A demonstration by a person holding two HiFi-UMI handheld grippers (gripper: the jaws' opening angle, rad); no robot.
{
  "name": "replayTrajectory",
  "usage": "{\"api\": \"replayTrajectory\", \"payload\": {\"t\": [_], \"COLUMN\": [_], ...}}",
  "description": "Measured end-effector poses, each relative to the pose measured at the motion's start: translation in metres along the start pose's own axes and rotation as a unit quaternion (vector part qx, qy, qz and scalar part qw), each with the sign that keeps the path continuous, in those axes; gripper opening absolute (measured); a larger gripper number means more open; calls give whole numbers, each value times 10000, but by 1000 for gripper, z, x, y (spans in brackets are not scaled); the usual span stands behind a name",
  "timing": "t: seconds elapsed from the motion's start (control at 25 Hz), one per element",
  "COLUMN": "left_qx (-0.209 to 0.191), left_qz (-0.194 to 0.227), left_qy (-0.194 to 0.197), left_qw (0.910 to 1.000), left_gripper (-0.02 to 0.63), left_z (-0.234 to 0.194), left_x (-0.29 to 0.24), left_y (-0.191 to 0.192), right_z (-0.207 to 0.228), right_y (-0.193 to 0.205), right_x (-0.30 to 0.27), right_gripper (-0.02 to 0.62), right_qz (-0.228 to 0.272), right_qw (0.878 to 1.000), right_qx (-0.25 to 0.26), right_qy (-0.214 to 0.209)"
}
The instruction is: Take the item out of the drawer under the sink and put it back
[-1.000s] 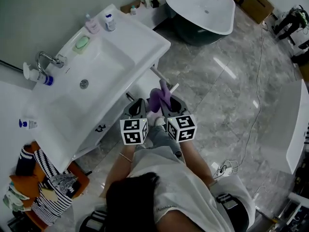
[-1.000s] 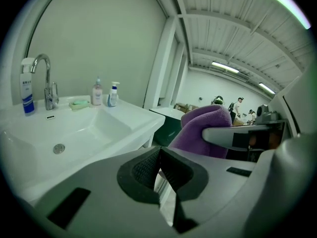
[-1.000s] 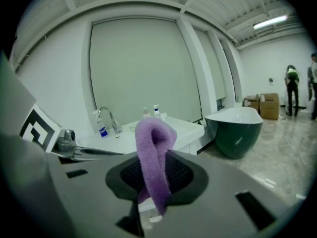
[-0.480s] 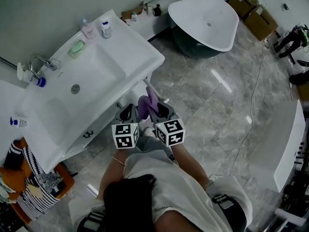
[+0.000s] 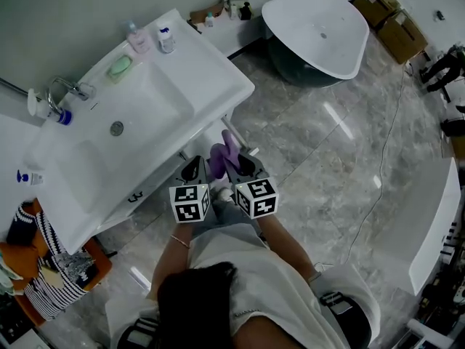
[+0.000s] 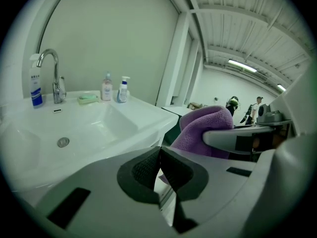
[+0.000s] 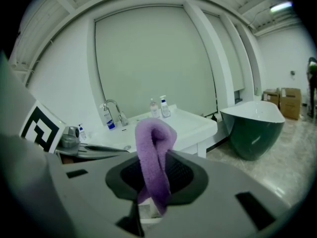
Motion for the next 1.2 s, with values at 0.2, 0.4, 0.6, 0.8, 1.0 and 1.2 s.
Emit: {"api": "replayTrajectory", "payload": {"t": [0.2, 0.4, 0.6, 0.8, 1.0, 1.2], "left_qx": [-56, -70, -28, 93, 197, 79], "left_qz": [-133, -283, -449, -588, -758, -1143], "left_qy": [37, 94, 135, 149, 113, 20], "left_qw": [9999, 9995, 9989, 9981, 9969, 9934], "left_gripper": [3, 3, 3, 3, 3, 3], "left_z": [-6, -9, -11, -12, -16, -23], "left_x": [-4, -14, -25, -46, -65, -100], "left_y": [3, 8, 16, 24, 33, 58], "right_z": [4, 11, 19, 27, 34, 45], "right_y": [6, 10, 21, 34, 49, 66], "right_x": [-8, -22, -40, -57, -79, -109], "right_gripper": [87, 87, 87, 87, 87, 87], "right_qz": [-96, -156, -330, -508, -753, -950], "right_qw": [9998, 9996, 9988, 9977, 9963, 9951], "right_qx": [-131, -180, -275, -353, -330, -237], "right_qy": [102, 162, 224, 265, 230, 120]}}
Point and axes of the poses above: the fingertips, and each gripper's own axes: x backward along the fingers, z to its right, y out of its underside, the point moved 4 cm from there along x, backward along the fingers, and after that the axes turned 5 degrees about -z, right-handed, at the moved point
